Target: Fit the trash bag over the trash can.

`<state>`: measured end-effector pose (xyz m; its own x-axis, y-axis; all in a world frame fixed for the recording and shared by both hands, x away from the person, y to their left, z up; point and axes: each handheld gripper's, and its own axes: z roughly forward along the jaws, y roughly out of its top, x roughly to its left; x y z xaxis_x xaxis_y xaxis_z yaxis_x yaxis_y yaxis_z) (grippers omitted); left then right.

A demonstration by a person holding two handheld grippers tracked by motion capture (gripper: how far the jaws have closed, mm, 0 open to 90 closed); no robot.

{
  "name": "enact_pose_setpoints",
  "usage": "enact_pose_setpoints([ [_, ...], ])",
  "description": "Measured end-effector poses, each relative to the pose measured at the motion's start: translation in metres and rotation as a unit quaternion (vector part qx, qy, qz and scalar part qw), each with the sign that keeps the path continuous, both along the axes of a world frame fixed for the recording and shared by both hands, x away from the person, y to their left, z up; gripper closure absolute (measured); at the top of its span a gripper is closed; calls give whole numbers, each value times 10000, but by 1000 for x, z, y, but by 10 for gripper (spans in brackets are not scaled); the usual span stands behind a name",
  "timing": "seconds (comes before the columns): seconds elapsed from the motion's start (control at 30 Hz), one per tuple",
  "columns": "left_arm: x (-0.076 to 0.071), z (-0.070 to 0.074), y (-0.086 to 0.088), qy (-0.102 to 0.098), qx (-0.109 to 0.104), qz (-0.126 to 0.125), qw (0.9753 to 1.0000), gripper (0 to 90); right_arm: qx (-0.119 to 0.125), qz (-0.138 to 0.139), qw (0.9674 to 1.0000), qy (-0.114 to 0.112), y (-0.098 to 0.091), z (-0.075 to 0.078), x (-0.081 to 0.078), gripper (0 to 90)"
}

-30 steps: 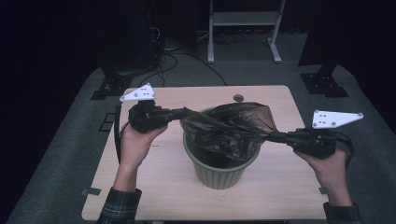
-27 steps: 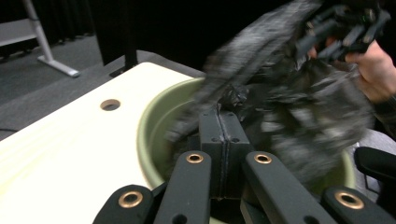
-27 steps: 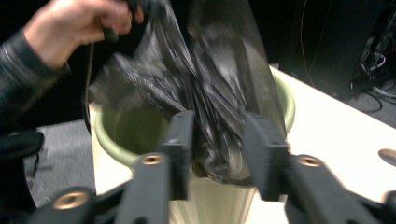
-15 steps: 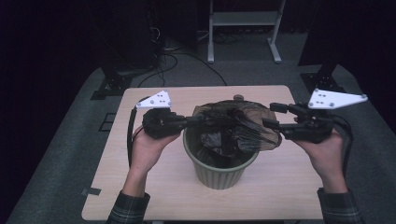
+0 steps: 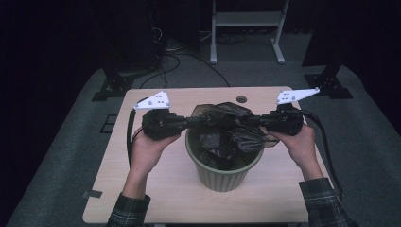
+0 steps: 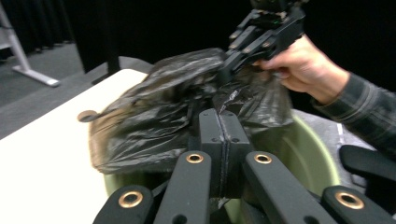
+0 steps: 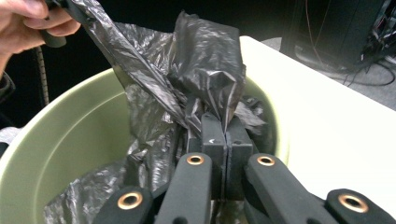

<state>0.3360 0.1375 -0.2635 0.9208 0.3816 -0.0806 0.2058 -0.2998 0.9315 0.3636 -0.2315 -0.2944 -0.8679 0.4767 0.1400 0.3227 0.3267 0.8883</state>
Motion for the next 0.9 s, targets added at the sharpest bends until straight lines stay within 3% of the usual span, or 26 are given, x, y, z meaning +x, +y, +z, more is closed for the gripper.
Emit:
enact_pose_setpoints([
  [0.3, 5, 3, 38, -59, 23, 550, 9985, 897, 228, -376, 9990, 54, -35, 6, -6, 900],
  [0.43, 7, 6, 56, -42, -18, 776, 9970, 897, 125, -555, 9983, 152, -51, 4, -10, 900],
  [0.57, 2, 11, 68, -21, -79, 792, 9968, 897, 193, -455, 9984, 264, -60, 1, -16, 900],
  [0.67, -7, 15, 65, -147, 12, 732, 9972, 894, 186, -308, 9991, 221, -57, 4, -25, 900],
  [0.83, -4, 7, 61, -97, 68, 779, 9969, 756, 171, -265, 9994, 173, -50, 7, -25, 858],
  [0.9, -2, 4, 61, -127, -30, 856, 9962, 625, 201, -288, 9993, 158, -48, 5, -22, 848],
])
